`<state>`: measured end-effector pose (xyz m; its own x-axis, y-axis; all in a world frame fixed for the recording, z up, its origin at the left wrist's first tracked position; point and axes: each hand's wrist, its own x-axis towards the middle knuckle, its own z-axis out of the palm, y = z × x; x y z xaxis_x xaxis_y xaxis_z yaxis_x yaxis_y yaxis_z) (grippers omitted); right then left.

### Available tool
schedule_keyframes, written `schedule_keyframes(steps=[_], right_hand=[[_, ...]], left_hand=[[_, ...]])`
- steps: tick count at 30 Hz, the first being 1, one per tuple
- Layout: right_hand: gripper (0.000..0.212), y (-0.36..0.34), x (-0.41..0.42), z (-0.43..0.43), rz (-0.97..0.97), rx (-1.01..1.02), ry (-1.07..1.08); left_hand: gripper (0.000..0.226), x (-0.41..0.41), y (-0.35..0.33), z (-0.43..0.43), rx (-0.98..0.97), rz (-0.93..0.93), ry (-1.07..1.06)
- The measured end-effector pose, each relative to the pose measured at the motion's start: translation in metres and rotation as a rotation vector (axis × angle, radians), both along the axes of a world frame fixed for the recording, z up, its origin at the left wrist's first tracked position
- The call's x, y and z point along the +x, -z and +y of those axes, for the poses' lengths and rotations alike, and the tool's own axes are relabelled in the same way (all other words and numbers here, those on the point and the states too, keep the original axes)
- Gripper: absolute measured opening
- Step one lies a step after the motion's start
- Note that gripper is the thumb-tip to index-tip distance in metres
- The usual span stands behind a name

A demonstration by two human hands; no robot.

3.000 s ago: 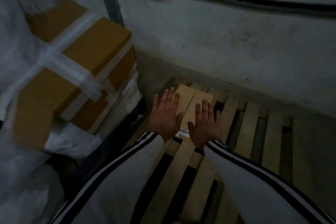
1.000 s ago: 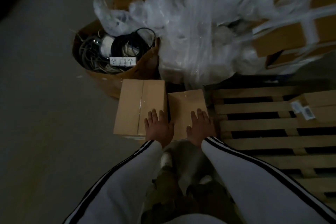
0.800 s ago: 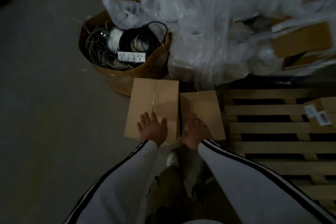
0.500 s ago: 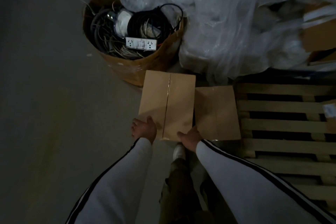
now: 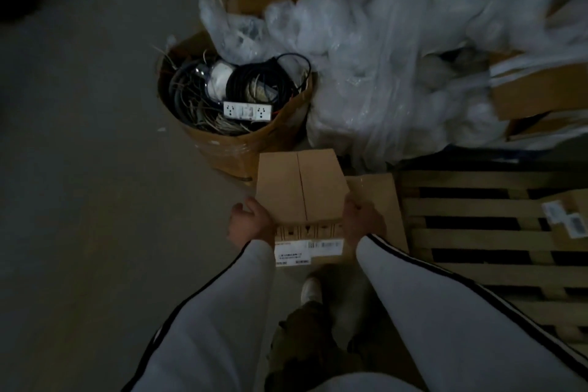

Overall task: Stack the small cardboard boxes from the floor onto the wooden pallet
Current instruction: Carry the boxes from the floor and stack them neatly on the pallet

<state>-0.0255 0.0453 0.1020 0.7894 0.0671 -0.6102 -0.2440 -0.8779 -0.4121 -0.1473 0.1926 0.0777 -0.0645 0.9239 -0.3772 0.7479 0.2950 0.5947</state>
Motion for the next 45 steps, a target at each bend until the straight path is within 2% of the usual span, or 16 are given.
schedule_keyframes(steps=[4,9,14,16,20,23,26,28,30,31,32,34,36,37,40,45], right_hand=[[0.068,-0.011,0.02,-0.01,-0.157,0.086,0.058],[0.064,-0.017,0.029,-0.021,-0.068,0.181,0.213],[0.082,-0.013,0.045,-0.011,0.056,0.306,0.236],[0.084,0.0,0.051,-0.013,0.061,0.298,0.212],[0.074,-0.013,0.041,-0.021,0.049,0.263,0.194],[0.068,-0.017,0.037,-0.029,0.126,0.271,0.243],[0.07,0.014,0.036,-0.046,0.275,0.371,0.365],[0.069,0.035,0.03,-0.054,0.381,0.434,0.41],[0.05,0.029,0.021,-0.054,0.466,0.444,0.383],[0.044,0.025,0.019,-0.053,0.494,0.442,0.364],[0.043,0.025,0.02,-0.055,0.52,0.446,0.347],[0.052,0.028,0.026,-0.062,0.564,0.47,0.344],[0.055,0.029,0.031,-0.072,0.604,0.481,0.381],[0.049,0.023,0.03,-0.076,0.601,0.483,0.397],[0.031,0.006,0.032,-0.092,0.587,0.538,0.441],[0.026,-0.004,0.052,-0.155,0.523,0.655,0.535]], left_hand=[[0.051,0.026,-0.039,0.012,0.097,-0.124,0.07],[0.045,0.03,-0.043,0.01,-0.113,-0.304,0.087],[0.051,0.034,-0.039,0.024,-0.226,-0.498,0.101],[0.05,0.033,-0.043,0.023,-0.234,-0.478,0.096],[0.037,0.028,-0.045,0.017,-0.202,-0.457,0.027],[0.039,0.02,-0.036,0.021,-0.327,-0.349,-0.022],[0.029,0.001,-0.025,0.008,-0.414,-0.029,0.23],[0.029,-0.008,-0.024,-0.006,-0.392,0.138,0.277],[0.028,-0.011,-0.02,-0.011,-0.442,0.036,0.186],[0.023,-0.01,-0.022,-0.011,-0.593,-0.12,0.018],[0.022,-0.011,-0.023,-0.014,-0.7,-0.293,-0.076],[0.037,-0.011,-0.023,-0.02,-0.854,-0.479,-0.138],[0.05,-0.007,-0.025,-0.026,-0.918,-0.493,-0.06],[0.052,-0.006,-0.029,-0.029,-0.912,-0.467,0.005],[0.05,0.006,-0.033,-0.035,-0.926,-0.447,0.081],[0.046,0.049,-0.041,-0.077,-0.891,-0.338,0.251]])
